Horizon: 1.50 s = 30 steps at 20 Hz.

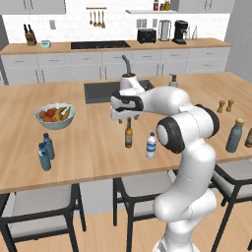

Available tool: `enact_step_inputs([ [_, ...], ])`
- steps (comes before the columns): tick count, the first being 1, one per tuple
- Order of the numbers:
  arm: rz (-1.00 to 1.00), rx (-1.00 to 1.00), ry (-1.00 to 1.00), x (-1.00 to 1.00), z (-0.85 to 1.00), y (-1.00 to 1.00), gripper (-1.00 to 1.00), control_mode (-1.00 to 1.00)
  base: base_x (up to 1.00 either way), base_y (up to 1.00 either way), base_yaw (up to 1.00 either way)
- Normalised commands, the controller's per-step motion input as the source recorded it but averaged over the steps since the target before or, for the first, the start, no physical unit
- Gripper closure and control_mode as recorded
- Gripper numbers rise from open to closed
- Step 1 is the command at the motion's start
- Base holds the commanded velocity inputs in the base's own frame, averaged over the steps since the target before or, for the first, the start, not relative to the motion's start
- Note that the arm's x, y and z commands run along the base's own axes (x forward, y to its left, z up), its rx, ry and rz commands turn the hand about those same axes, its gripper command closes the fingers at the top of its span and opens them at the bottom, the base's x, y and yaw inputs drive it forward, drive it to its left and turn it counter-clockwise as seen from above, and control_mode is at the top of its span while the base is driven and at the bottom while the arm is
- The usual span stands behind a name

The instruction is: Move the plastic bottles in the middle to the plastics group, and the glass bottles in the middle to the glass group.

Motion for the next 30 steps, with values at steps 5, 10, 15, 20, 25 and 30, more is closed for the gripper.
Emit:
enact_step_inputs([
  [5, 0.0, 0.0, 0.0, -0.01, 0.0, -0.03, -1.0, -1.0, 0.0, 0.0, 0.0],
  [10, 0.0, 0.0, 0.0, 0.0, 0.0, -0.03, -1.0, -1.0, 0.0, 0.0, 0.0],
  [15, 0.0, 0.0, 0.0, 0.0, 0.0, 0.0, -1.0, -1.0, 0.0, 0.0, 0.0],
  [20, 0.0, 0.0, 0.0, -0.08, -0.06, 0.03, -1.0, -1.0, 0.0, 0.0, 0.0],
  [25, 0.0, 0.0, 0.0, -0.09, -0.02, 0.0, -1.0, -1.0, 0.0, 0.0, 0.0],
  [30, 0.0, 0.0, 0.0, 0.0, 0.0, 0.0, -1.0, -1.0, 0.0, 0.0, 0.0],
])
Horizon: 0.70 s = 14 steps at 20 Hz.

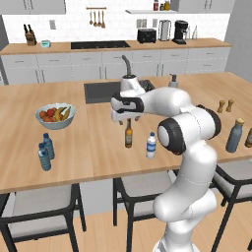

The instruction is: Move the plastic bottles in the middle to the plastics group, and the glass bottles in the middle to the glass group.

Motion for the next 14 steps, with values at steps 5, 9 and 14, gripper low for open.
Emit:
enact_step_inputs([
  [5, 0.0, 0.0, 0.0, 0.09, -0.01, 0.0, 1.0, -1.0, 0.0, 0.0, 0.0],
  [9, 0.0, 0.0, 0.0, 0.09, -0.05, 0.0, 1.0, -1.0, 0.0, 0.0, 0.0],
  [14, 0.01, 0.0, -0.03, 0.03, -0.04, 0.0, 1.0, -1.0, 0.0, 0.0, 0.0],
])
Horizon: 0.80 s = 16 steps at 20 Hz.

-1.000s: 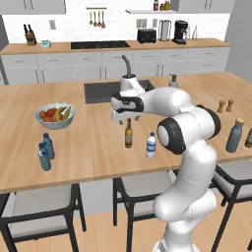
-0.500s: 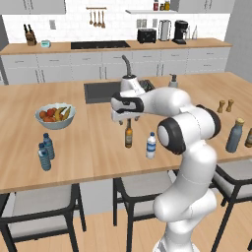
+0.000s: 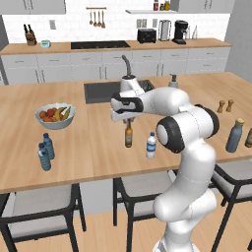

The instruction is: Move the plastic bottles in the middle to the plastics group, and the glass bottles in the middle to the glass group.

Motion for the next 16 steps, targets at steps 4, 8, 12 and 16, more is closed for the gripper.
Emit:
enact_step_inputs([
  [4, 0.03, 0.0, -0.1, -0.01, 0.0, 0.0, 1.0, -1.0, 0.0, 0.0, 0.0],
  [8, 0.02, 0.0, -0.18, -0.01, 0.24, -0.07, 1.0, -1.0, 0.0, 0.0, 0.0],
  [12, 0.0, 0.0, -0.1, 0.11, 0.29, -0.5, 1.0, -1.0, 0.0, 0.0, 0.0],
  [16, -0.03, 0.0, -0.01, 0.03, 0.3, -0.69, 1.0, -1.0, 0.0, 0.0, 0.0],
])
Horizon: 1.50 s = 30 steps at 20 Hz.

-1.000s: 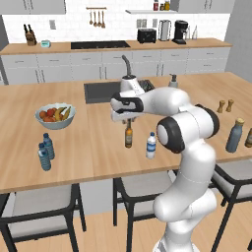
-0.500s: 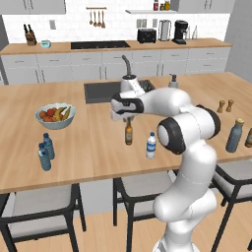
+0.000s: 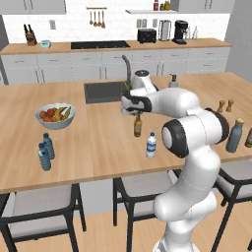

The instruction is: Move the plastic bottles in the middle to the plastics group, and the glass bottles in the middle to the glass group.

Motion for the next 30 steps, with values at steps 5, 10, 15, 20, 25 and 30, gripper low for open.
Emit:
enact_step_inputs([
  [5, -0.06, 0.0, 0.01, -0.08, 0.22, -0.85, 1.0, -1.0, 0.0, 0.0, 0.0],
  [10, -0.13, 0.0, 0.08, -0.36, 0.21, -0.87, 1.0, -1.0, 0.0, 0.0, 0.0],
  [15, -0.1, 0.0, 0.08, -0.5, 0.11, -0.9, 1.0, -1.0, 0.0, 0.0, 0.0],
  [20, -0.1, 0.0, 0.01, -0.58, 0.0, -0.81, 1.0, -1.0, 0.0, 0.0, 0.0],
  [25, -0.09, 0.0, 0.0, -0.53, -0.05, -0.69, 1.0, -1.0, 0.0, 0.0, 0.0],
  [30, -0.09, 0.0, 0.01, -0.12, -0.12, -0.71, 1.0, -1.0, 0.0, 0.0, 0.0],
])
